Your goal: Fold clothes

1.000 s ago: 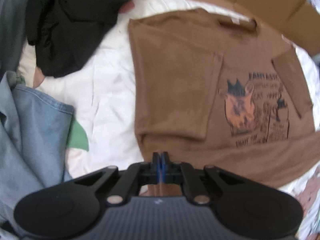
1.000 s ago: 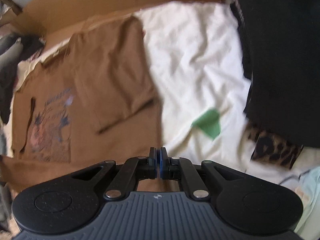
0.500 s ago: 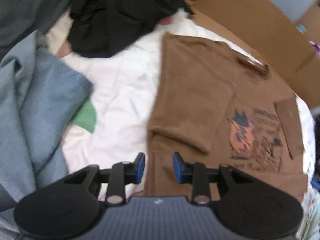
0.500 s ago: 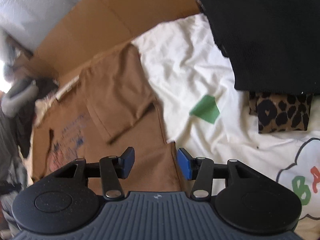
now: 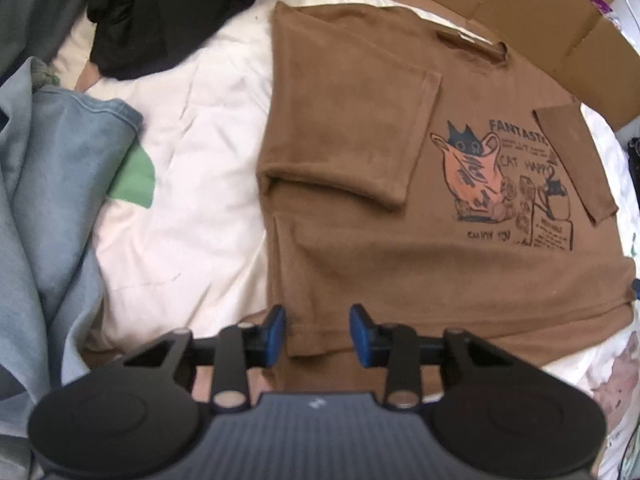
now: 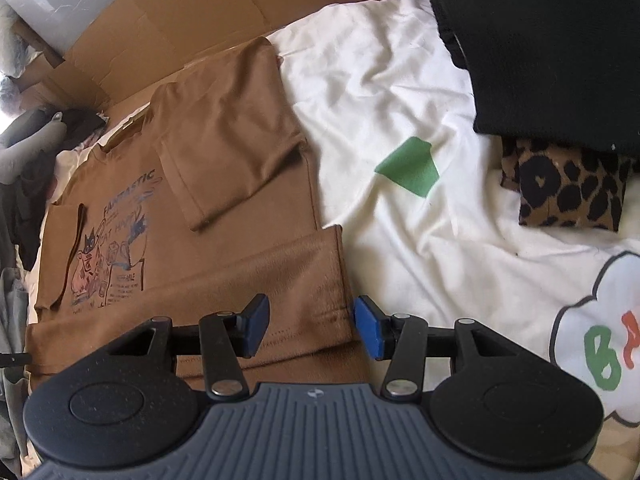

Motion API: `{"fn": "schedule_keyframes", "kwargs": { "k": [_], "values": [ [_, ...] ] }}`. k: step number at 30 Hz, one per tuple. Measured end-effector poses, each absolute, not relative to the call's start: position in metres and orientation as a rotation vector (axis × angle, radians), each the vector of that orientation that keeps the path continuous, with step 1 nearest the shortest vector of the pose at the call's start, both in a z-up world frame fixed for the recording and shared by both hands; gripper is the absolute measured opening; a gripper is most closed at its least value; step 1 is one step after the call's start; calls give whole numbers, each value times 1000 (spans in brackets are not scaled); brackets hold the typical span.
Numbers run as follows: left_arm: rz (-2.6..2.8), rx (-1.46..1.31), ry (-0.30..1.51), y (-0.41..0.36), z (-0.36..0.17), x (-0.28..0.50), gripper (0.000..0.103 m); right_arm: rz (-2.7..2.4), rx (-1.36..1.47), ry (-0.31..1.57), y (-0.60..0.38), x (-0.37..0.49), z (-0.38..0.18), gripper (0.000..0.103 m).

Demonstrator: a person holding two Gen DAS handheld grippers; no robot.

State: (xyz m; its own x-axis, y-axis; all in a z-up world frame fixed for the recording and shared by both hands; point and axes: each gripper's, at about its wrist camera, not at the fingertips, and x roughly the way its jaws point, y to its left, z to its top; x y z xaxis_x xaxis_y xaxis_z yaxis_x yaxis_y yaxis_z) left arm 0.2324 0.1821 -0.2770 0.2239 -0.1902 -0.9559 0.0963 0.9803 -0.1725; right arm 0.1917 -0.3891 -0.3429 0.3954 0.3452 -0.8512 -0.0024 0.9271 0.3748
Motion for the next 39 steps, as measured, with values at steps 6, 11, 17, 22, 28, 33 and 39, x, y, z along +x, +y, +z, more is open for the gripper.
{"fn": "schedule_keyframes", "kwargs": {
  "k": [6,11,17,22,28,33,39],
  "values": [
    [-200,-74,1356,181,-282,229,14,237,328,1161,-392,183,-349,38],
    [-211,-166,1385,193,-272,236,6,265,341,1145,-401,185,-342,5],
    [-191,-313,1355,207,-250,257,5,306,485,1091,-416,198,-327,3],
    [-148,-484,1305,220,-249,276,5,299,629,1047,-429,218,-327,3],
    [-81,-533,1267,226,-260,301,5,285,667,1031,-423,244,-337,3],
    [-55,-506,1264,223,-270,311,5,278,662,1023,-417,260,-340,4],
    [-1,-488,1216,228,-274,329,6,267,644,1002,-409,278,-339,5]
  ]
}}
